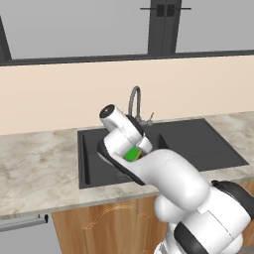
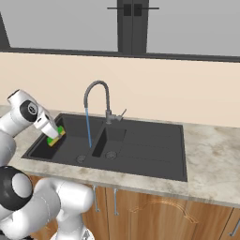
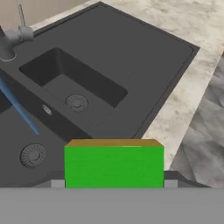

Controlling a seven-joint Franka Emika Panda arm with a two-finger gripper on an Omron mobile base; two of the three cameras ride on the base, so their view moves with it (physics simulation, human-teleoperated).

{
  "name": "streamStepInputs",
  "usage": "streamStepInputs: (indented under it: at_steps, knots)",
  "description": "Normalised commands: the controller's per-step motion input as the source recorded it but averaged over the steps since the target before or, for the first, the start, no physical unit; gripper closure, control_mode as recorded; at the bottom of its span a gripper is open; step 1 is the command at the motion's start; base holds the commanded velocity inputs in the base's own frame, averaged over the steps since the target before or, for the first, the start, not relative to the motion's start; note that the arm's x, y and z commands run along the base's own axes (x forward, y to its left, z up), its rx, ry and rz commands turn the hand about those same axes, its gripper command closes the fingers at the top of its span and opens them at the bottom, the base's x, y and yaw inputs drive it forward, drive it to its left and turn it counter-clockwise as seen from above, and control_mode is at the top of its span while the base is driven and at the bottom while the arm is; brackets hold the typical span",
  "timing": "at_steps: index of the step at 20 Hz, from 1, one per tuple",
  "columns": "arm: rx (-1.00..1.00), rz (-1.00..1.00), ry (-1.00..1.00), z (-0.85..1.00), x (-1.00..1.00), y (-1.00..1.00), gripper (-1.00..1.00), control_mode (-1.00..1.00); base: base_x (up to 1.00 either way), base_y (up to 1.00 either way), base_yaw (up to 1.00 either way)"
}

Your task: Soak the sponge with water for a few seconds and then drop it inside the sink.

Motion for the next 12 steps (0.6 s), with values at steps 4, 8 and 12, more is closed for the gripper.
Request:
streamStepInputs:
  at_steps: [4,8,12]
  knots:
    - [-0.01,-0.07,-0.06,-0.25,0.18,0.0,1.0,-1.0,0.0,0.0,0.0]
    - [-0.04,-0.1,-0.08,-0.19,0.09,0.0,1.0,-1.0,0.0,0.0,0.0]
    - [-0.04,-0.07,-0.02,-0.03,0.09,0.0,1.0,-1.0,0.0,0.0,0.0]
